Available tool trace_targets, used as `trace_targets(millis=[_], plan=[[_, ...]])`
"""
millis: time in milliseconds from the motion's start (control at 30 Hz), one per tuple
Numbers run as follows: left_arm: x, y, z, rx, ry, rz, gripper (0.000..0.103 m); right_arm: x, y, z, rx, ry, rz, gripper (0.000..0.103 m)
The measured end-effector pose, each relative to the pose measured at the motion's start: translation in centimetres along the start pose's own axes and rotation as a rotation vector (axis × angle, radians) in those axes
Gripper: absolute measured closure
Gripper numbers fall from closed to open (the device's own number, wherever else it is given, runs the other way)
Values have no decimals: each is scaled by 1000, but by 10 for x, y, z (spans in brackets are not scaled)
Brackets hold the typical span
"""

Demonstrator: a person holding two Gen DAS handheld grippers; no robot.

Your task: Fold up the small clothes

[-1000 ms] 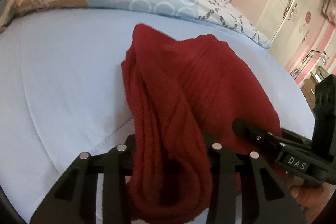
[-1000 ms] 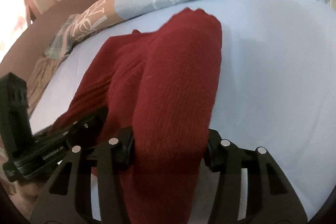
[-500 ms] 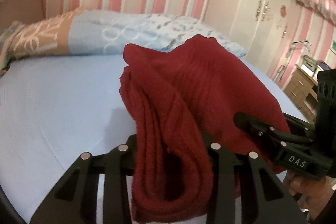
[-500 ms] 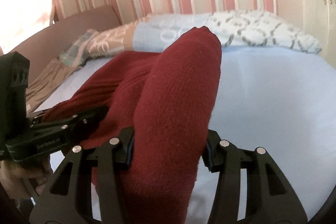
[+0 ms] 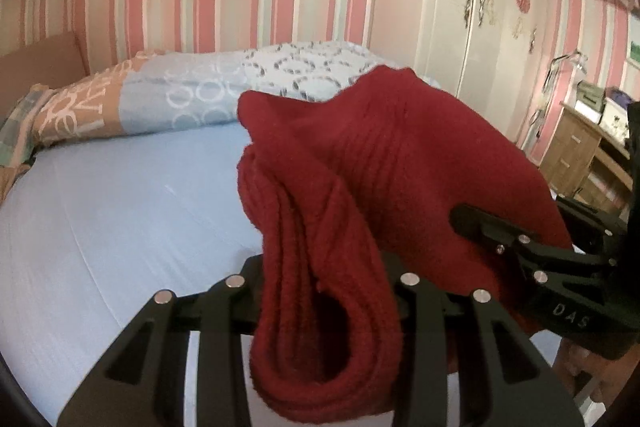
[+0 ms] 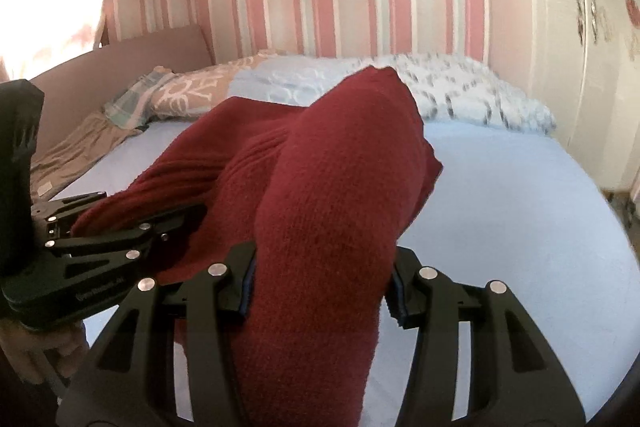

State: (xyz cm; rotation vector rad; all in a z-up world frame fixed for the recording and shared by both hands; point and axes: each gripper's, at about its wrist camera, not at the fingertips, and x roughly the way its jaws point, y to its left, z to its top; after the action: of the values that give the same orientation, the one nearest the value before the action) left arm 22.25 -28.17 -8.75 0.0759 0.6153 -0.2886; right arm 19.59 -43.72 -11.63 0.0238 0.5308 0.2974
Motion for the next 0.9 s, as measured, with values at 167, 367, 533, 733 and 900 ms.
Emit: trace_targets(millis=[167, 367, 533, 733, 900], plan=[[71, -28, -72, -22, 125, 16, 64, 47, -42, -78, 87, 146, -5, 51], [94, -35, -121, -36, 120, 38, 31, 45, -65, -136, 134, 151, -47, 35], [97, -30, -113, -31, 105, 31, 17, 40, -65, -139, 139, 111, -81, 32], [99, -36, -112, 47, 97, 10, 17, 40, -73, -140, 169, 108, -87, 24], [92, -24, -121, 31, 80, 46, 14, 35, -76, -143, 170, 110, -100, 18]])
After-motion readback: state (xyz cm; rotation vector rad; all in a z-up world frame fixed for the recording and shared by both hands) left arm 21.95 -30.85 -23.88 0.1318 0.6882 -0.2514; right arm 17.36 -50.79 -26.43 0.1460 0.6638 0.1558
